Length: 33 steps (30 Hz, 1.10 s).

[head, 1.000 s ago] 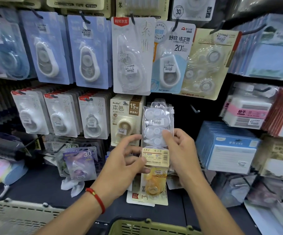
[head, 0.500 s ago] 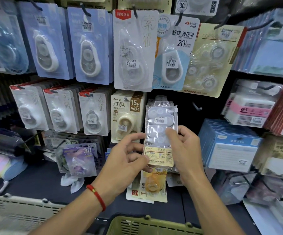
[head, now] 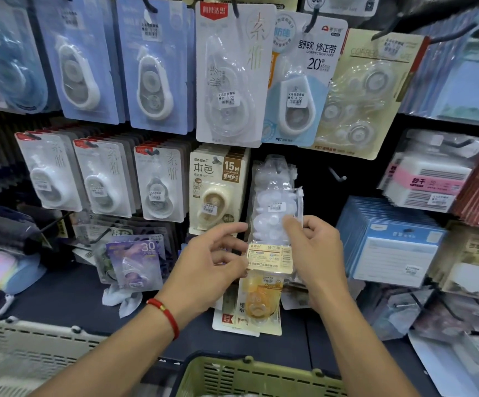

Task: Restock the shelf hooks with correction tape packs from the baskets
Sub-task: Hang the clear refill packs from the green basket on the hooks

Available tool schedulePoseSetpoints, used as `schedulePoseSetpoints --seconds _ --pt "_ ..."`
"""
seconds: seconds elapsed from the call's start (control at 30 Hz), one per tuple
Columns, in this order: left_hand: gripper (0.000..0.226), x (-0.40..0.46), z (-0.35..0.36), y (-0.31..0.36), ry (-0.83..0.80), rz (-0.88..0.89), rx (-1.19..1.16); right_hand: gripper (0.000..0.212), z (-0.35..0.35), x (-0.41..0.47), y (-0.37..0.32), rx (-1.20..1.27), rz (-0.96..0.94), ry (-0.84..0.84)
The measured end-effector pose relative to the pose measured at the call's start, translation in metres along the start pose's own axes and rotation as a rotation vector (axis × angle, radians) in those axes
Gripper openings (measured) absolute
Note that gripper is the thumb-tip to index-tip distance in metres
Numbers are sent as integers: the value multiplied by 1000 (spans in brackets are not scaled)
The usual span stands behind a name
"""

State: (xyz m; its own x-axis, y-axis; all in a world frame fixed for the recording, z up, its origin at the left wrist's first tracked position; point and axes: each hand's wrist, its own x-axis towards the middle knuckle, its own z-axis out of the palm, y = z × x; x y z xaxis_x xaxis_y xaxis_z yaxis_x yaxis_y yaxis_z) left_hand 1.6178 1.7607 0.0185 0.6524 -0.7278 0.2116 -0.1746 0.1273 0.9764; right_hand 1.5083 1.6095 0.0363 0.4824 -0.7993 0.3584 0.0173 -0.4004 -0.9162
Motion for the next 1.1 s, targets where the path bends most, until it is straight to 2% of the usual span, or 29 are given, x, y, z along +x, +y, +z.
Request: schedulePoseSetpoints --seconds 0.17,0.33,0.63,0.8,0.87,0.93,0.97,1.0,1.1 --pt "46 1 -3 -3 -27 -3 -9 33 -2 -2 -3 66 -49 -64" --pt "44 -1 -2 -1 -24 20 -35 27 -2 -10 -7 121 -151 -54" --pt "50 -4 3 9 -25 60 -92 39 -1 -5 -9 196 -23 -33" --pt "52 -3 2 9 -12 49 -76 33 -2 -2 -10 155 3 -23" --pt "51 -2 2 8 25 73 49 32 -1 1 -5 48 16 -21" --pt "52 1 -2 4 96 134 302 22 0 1 3 -208 12 -29" --pt "53 4 -5 2 134 171 435 30 -1 0 9 -378 -16 -19" --pt "55 8 -9 1 165 216 552 37 -1 -2 14 -502 -84 0" --pt "65 18 -18 -1 229 370 787 36 7 -7 21 -633 -442 15"
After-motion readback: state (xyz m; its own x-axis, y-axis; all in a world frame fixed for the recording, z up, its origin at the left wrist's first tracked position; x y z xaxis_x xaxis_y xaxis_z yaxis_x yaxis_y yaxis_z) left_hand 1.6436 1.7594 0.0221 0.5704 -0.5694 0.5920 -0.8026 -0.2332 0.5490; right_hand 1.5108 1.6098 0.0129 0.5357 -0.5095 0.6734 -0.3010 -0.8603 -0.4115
